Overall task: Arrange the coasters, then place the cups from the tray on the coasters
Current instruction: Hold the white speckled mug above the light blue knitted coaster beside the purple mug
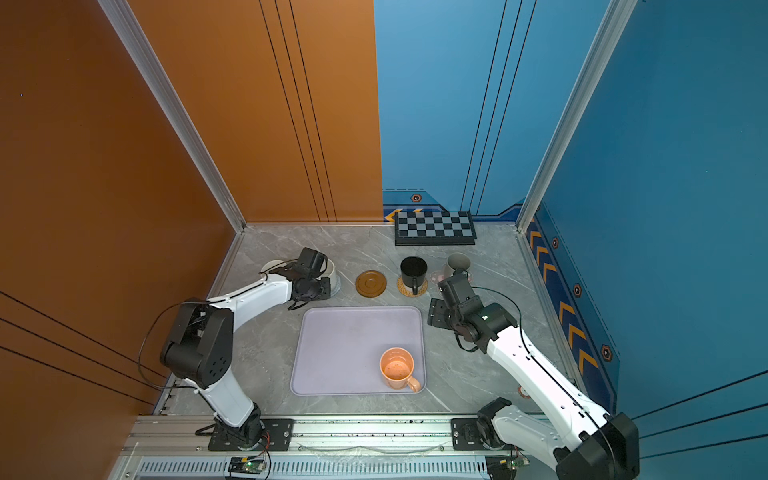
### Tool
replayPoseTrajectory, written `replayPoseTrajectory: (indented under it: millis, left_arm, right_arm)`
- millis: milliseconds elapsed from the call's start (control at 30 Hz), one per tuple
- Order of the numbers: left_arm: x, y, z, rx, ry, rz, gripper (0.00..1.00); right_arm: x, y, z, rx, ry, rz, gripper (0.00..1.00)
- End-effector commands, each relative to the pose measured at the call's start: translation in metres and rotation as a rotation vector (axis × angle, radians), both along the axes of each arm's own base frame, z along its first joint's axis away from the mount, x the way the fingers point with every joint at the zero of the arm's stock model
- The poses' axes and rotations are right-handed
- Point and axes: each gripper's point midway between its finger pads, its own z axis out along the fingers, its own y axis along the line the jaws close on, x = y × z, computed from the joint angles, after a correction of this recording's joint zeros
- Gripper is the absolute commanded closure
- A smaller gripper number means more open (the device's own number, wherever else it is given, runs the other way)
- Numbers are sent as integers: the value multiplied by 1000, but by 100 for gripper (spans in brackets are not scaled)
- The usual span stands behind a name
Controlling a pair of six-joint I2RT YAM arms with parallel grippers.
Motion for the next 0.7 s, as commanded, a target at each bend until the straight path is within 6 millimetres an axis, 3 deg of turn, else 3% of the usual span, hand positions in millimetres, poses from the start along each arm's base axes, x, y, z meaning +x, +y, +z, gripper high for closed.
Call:
replayPoseTrajectory:
  millis: [0,300,567,667]
  left_arm:
    - [3,3,2,23,18,-5,77]
    - [6,6,5,29,10,-15,83]
    - [1,8,5,34,15,-22,83]
    - [0,7,2,30,28,-22,79]
  right_arm:
    - [-1,3,6,20,-14,6,24]
    - [0,3,6,19,-16,6,24]
    - [0,3,5,13,-11,6,24]
    - [0,3,4,14,-9,7,24]
